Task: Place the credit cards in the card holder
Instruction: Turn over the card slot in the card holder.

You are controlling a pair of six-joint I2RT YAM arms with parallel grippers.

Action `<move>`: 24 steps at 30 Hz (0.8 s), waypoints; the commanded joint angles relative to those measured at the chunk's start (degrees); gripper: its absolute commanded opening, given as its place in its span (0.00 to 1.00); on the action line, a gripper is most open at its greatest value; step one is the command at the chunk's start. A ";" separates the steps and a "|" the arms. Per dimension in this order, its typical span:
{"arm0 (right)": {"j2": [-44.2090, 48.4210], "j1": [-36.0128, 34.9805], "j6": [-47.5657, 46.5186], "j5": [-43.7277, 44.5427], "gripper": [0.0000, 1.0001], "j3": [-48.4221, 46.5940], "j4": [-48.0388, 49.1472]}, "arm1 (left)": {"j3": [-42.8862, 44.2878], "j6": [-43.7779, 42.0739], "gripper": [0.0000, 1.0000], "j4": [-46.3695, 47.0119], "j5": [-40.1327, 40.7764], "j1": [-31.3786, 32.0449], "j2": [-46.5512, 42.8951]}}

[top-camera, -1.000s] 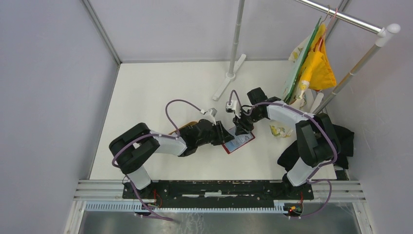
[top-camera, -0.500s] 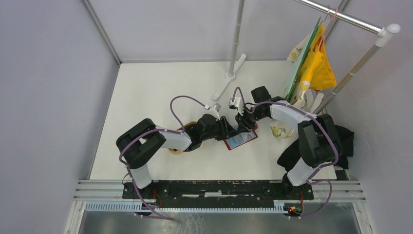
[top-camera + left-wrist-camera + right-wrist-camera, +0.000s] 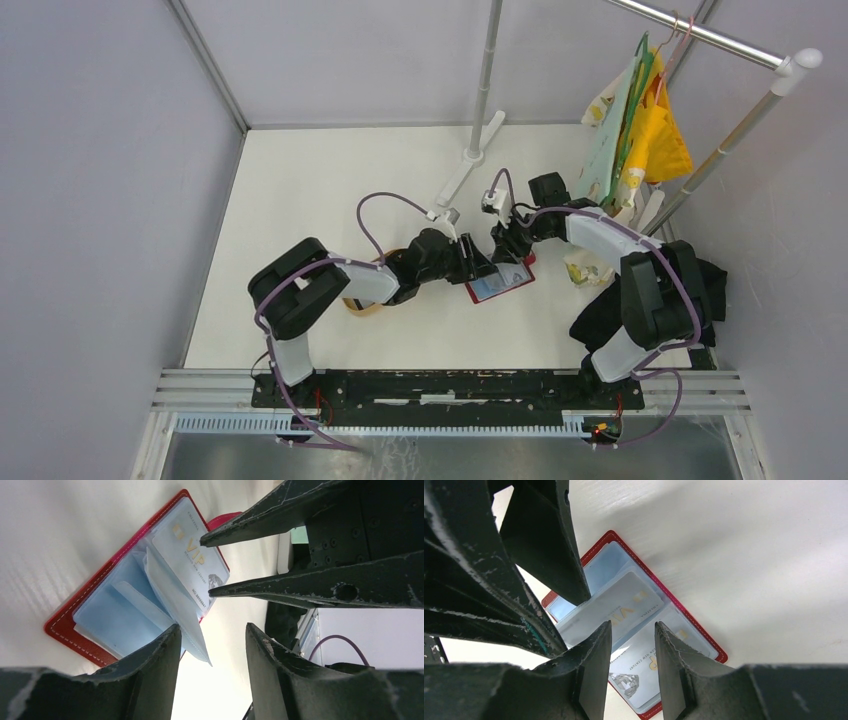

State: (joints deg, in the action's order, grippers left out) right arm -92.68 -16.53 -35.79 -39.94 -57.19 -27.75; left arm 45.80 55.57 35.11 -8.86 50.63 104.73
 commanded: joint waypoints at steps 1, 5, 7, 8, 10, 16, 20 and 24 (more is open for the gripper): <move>1.98 0.58 1.02 -0.84 0.43 0.34 1.72 | 2.60 -1.96 0.58 5.40 -2.64 -0.27 1.16; 1.71 0.95 1.07 -0.75 0.44 0.33 1.68 | 3.05 -1.62 0.60 6.80 -4.01 -0.38 1.89; 1.57 0.98 1.08 -0.58 0.44 0.32 1.71 | 3.27 -1.45 0.61 7.34 -4.50 -0.45 2.26; 1.53 1.08 1.13 -0.49 0.44 0.32 1.68 | 3.41 -1.43 0.61 7.46 -4.61 -0.48 2.34; 1.45 1.16 1.17 -0.40 0.44 0.32 1.83 | 3.62 -1.43 0.61 7.59 -4.91 -0.45 2.53; 2.09 2.13 2.53 -1.92 0.44 0.75 2.95 | 4.52 -1.21 0.67 8.03 -6.05 -0.57 3.64; 2.57 3.17 3.72 -3.16 0.45 1.27 3.88 | 4.97 -0.99 0.68 8.77 -6.74 -0.52 4.53; 2.94 4.04 4.34 -4.04 0.46 1.60 4.56 | 5.68 -0.74 0.68 9.41 -7.42 -0.62 5.48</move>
State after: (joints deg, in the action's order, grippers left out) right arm -92.49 -13.32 -32.82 -41.39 -56.14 -25.71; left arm 49.08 55.57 40.80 -14.22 50.33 109.40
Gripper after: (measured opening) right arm 0.453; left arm 0.678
